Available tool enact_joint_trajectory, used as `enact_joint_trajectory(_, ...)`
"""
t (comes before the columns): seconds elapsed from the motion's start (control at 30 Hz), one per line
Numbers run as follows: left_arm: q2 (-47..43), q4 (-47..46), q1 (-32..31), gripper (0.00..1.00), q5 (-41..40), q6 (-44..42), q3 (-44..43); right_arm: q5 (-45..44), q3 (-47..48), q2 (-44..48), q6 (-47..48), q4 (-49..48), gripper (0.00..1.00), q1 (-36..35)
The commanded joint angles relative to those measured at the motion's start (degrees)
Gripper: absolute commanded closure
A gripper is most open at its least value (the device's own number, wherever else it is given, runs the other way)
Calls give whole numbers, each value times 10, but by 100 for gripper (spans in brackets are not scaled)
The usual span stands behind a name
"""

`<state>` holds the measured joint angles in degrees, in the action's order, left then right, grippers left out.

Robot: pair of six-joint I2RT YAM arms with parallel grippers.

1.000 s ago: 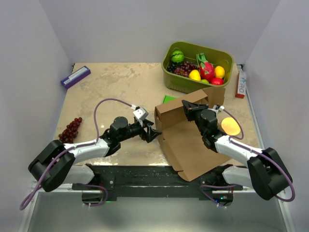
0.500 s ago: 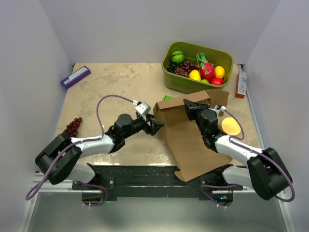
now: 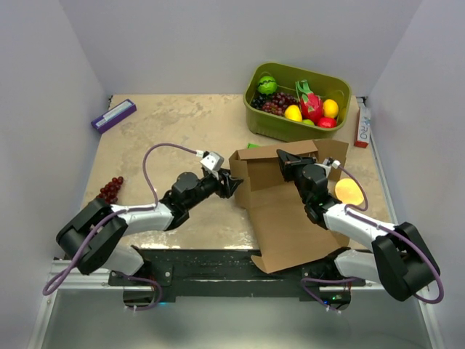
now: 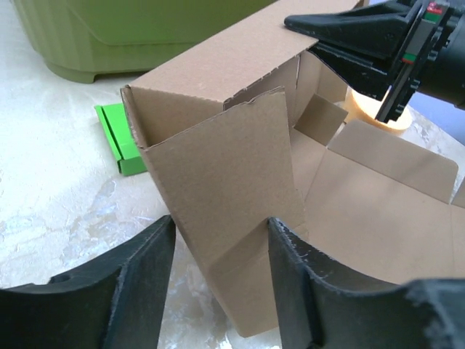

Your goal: Fold the paper box

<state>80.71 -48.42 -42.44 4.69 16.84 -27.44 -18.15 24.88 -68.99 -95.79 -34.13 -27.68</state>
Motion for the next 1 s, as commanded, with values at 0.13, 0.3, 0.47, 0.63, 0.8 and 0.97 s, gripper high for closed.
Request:
enact_joint_trajectory(0.13,51,-94,5,46,-13,-10,-29,18,-15,3,10,63,100,-8)
enact_joint_trajectory(0.3,74,-101,5,47,-6,-3,-45,17,-14,6,13,68,100,-7)
enact_joint_trajectory(0.47,110,-101,4,42,8,1,-73,19,-14,7,13,69,100,-7)
enact_joint_trajectory(0.63,137,-107,1,37,13,7,-82,19,-11,9,14,71,100,-8)
enact_joint_trajectory(0.8,143,-89,0,37,-36,13,-91,19,-8,12,19,76,100,-7)
enact_joint_trajectory(0.97,157,-80,-12,37,-43,5,-110,18,-7,11,20,79,100,-8)
